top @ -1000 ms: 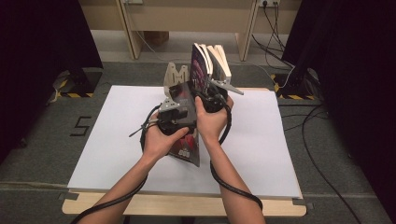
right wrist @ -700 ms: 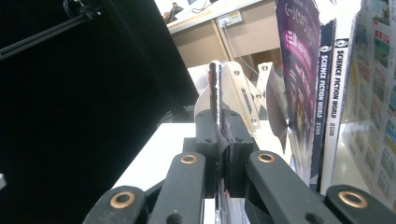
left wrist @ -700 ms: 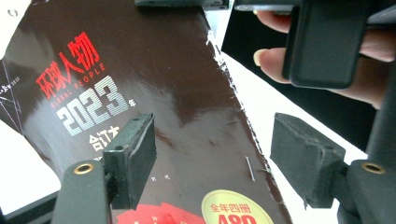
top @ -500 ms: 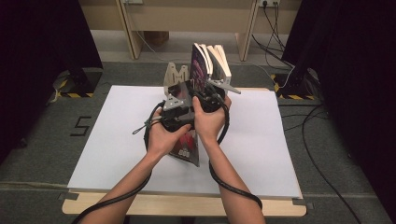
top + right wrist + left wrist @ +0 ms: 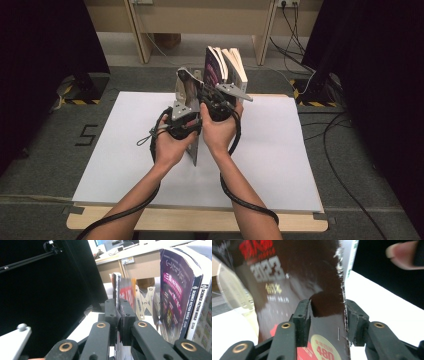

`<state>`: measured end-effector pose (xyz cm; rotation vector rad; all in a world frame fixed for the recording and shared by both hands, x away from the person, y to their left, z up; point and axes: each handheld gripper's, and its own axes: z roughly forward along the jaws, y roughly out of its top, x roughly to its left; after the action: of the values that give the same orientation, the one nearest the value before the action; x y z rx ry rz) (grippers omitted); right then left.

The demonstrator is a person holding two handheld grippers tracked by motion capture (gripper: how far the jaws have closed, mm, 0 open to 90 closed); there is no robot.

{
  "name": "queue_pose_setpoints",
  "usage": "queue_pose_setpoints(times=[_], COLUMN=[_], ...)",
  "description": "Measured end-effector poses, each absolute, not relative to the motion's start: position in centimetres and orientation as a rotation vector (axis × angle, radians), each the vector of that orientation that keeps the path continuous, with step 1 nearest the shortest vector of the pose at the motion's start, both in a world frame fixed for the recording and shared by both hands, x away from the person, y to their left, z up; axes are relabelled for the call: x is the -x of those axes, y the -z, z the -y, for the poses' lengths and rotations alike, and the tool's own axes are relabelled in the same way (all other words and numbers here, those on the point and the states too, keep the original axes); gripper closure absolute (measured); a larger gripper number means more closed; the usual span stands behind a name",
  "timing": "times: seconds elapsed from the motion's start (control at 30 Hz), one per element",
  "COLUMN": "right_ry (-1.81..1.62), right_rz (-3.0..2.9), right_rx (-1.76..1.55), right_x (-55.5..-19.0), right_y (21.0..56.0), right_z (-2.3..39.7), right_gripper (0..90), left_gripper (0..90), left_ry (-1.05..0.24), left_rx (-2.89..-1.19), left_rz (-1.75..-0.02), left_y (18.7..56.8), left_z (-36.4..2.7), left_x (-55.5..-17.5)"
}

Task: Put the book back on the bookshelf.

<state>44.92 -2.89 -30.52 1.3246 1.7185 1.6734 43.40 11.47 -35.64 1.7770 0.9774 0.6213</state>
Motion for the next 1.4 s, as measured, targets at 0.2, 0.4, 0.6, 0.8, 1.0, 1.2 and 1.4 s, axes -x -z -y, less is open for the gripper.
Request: queue_pose_setpoints(times=[0.2, 0.4, 0.6, 0.8, 1.0, 1.2, 1.4], right_ry=[-1.666, -1.660, -1.655, -1.664, -1.675, -1.687, -1.744], right_rz=[-1.721, -1.735, -1.755, -1.773, -1.804, -1.836, -1.845], right_rx=[-1.333, -1.327, -1.312, -1.281, -1.225, -1.175, -1.202], right_x=[-44.8, -44.5, -44.2, -44.2, -44.3, -44.8, -45.5], right_y=[31.1, 31.6, 31.7, 31.5, 31.3, 31.6, 31.7], right_z=[2.8, 2.7, 2.3, 1.6, 0.8, 0.2, 1.2], right_gripper=[87.6, 87.6, 87.5, 87.1, 85.9, 81.0, 65.0], left_gripper=[55.8, 49.4, 55.6, 65.8, 75.1, 86.2, 86.6], left_ry=[-0.633, -0.629, -0.661, -0.696, -0.753, -0.800, -0.764], left_rx=[-1.758, -1.719, -1.721, -1.717, -1.707, -1.733, -1.718], left_rz=[-1.007, -1.030, -1.024, -1.051, -1.079, -1.086, -1.102], left_y=[36.5, 37.0, 37.1, 36.8, 36.6, 36.7, 37.2], left_z=[-11.6, -11.4, -11.3, -11.7, -12.2, -12.5, -12.9], left_x=[-43.6, -44.4, -44.6, -44.4, -44.1, -43.9, -44.0])
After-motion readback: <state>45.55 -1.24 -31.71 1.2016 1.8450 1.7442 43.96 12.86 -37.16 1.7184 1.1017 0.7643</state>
